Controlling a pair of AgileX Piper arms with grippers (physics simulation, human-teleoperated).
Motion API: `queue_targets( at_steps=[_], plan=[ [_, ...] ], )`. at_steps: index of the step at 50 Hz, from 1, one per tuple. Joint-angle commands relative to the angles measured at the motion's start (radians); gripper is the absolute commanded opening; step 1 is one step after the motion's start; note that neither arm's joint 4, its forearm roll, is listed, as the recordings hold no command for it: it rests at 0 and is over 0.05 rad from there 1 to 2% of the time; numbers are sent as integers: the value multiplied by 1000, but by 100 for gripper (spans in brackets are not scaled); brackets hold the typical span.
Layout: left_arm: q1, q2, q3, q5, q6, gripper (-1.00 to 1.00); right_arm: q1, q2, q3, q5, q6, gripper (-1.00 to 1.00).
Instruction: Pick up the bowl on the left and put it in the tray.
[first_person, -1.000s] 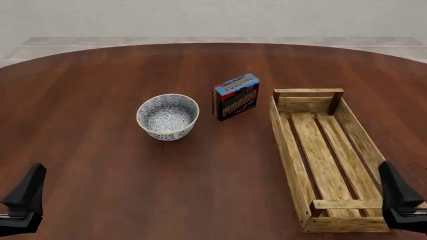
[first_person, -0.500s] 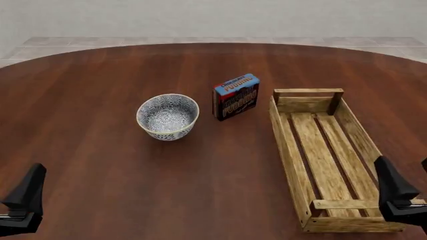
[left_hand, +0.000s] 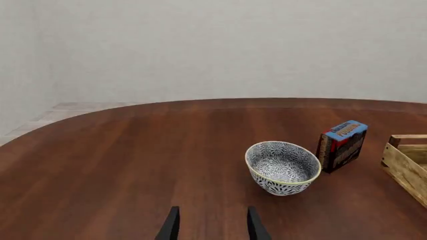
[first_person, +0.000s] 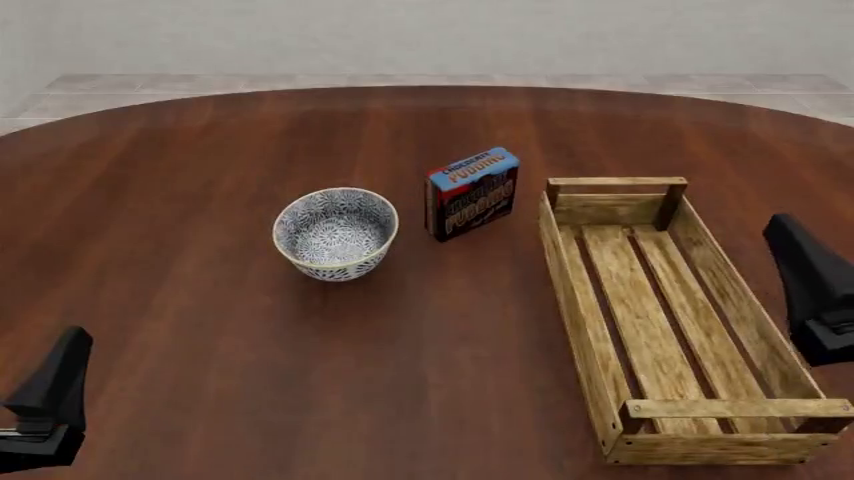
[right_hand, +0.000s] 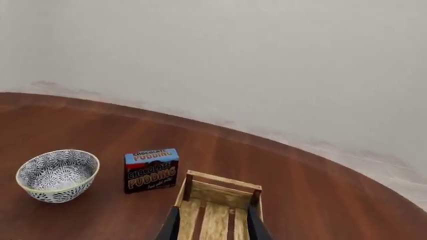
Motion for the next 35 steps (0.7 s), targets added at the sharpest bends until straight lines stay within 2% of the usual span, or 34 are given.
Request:
queue_targets(
  at_steps=[1, 7, 8, 10, 15, 18, 26, 30, 32, 35],
  plan=[
    [0, 0, 0, 0, 0, 100, 139, 257, -184, -23, -12, 100],
    [0, 0, 0, 0, 0, 100, 216, 427, -301, -7, 5, 100],
    [0, 0, 0, 0, 0, 100, 211, 437, -305, -20, -41, 100],
    [0, 0, 0, 0, 0, 100, 205, 454, -315, -26, -59, 100],
    [0, 0, 0, 0, 0, 100, 260, 563, -407, 4, -14, 100],
    [0, 0, 0, 0, 0, 100, 310, 649, -489, 45, 59, 100],
    [0, 0, 0, 0, 0, 100, 380, 762, -622, 112, 132, 100],
    [0, 0, 0, 0, 0, 100, 437, 835, -673, 135, 182, 100],
    [0, 0, 0, 0, 0, 100, 435, 851, -681, 134, 188, 100],
    [0, 0, 0, 0, 0, 100, 462, 912, -705, 127, 233, 100]
  ],
)
